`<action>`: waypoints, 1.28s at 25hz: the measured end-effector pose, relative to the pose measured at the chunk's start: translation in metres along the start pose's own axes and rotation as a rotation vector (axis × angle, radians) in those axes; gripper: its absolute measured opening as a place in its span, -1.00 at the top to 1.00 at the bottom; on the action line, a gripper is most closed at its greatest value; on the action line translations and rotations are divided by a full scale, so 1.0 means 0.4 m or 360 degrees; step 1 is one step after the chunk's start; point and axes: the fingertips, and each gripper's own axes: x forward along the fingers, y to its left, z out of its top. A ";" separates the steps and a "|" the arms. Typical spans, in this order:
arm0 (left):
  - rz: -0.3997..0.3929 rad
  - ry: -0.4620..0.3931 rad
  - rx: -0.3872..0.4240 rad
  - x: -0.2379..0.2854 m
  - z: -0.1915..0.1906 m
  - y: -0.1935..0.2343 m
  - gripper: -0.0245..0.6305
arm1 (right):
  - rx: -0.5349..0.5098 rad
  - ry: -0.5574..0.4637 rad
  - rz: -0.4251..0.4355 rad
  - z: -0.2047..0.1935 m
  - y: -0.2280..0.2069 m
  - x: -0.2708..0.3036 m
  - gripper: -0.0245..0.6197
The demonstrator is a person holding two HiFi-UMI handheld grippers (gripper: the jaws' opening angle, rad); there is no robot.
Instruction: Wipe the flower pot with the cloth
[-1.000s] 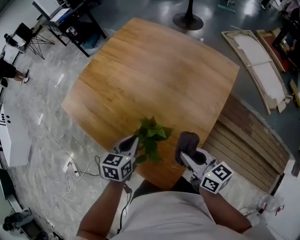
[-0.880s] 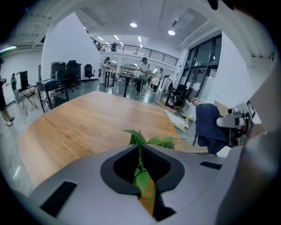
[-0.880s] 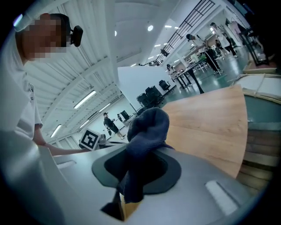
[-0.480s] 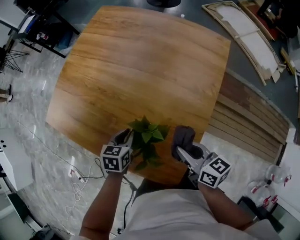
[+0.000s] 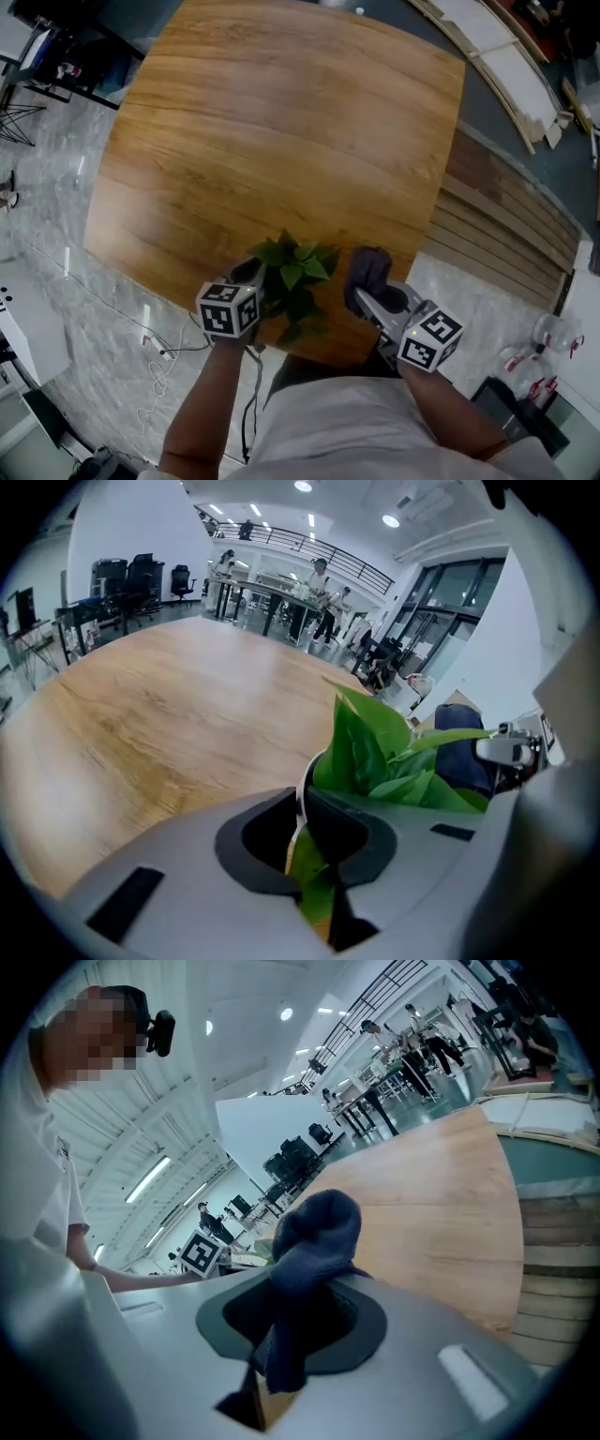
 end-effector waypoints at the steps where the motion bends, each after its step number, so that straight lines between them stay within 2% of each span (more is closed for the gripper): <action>1: -0.0001 -0.0015 -0.0027 0.000 0.000 0.005 0.81 | 0.0000 0.0006 0.0001 0.001 -0.002 0.007 0.71; 5: 0.0015 -0.0063 -0.0123 -0.008 -0.007 0.039 0.85 | -0.0011 0.0031 0.0033 -0.007 -0.009 0.047 0.71; 8: 0.0011 -0.0100 -0.0250 -0.007 -0.033 0.069 0.87 | -0.0004 0.0068 0.0079 -0.027 -0.012 0.090 0.71; 11: -0.0049 -0.0130 -0.0454 -0.007 -0.074 0.088 0.87 | 0.0019 0.0126 0.0153 -0.054 0.001 0.149 0.71; 14: -0.0119 -0.0159 -0.0703 0.001 -0.117 0.095 0.87 | -0.0035 0.0190 0.0194 -0.083 0.009 0.229 0.71; 17: -0.0167 -0.0184 -0.0868 0.014 -0.152 0.083 0.87 | -0.0045 0.0240 0.0209 -0.115 0.019 0.286 0.71; 19: -0.0193 -0.0170 -0.0925 0.019 -0.173 0.077 0.86 | -0.0044 0.0244 0.0250 -0.117 0.060 0.304 0.71; 23: -0.0231 -0.0137 -0.1017 0.016 -0.210 0.079 0.86 | -0.0055 0.0272 0.0450 -0.122 0.198 0.313 0.72; 25: -0.0243 -0.0134 -0.1064 0.011 -0.221 0.080 0.85 | -0.0073 0.0300 0.0506 -0.136 0.236 0.314 0.71; 27: -0.0257 -0.0140 -0.1094 0.011 -0.223 0.079 0.85 | -0.0094 0.0308 0.0466 -0.146 0.210 0.314 0.72; 32: -0.0291 -0.0152 -0.1168 0.021 -0.226 0.080 0.85 | 0.0000 0.0291 0.0124 -0.180 -0.020 0.297 0.72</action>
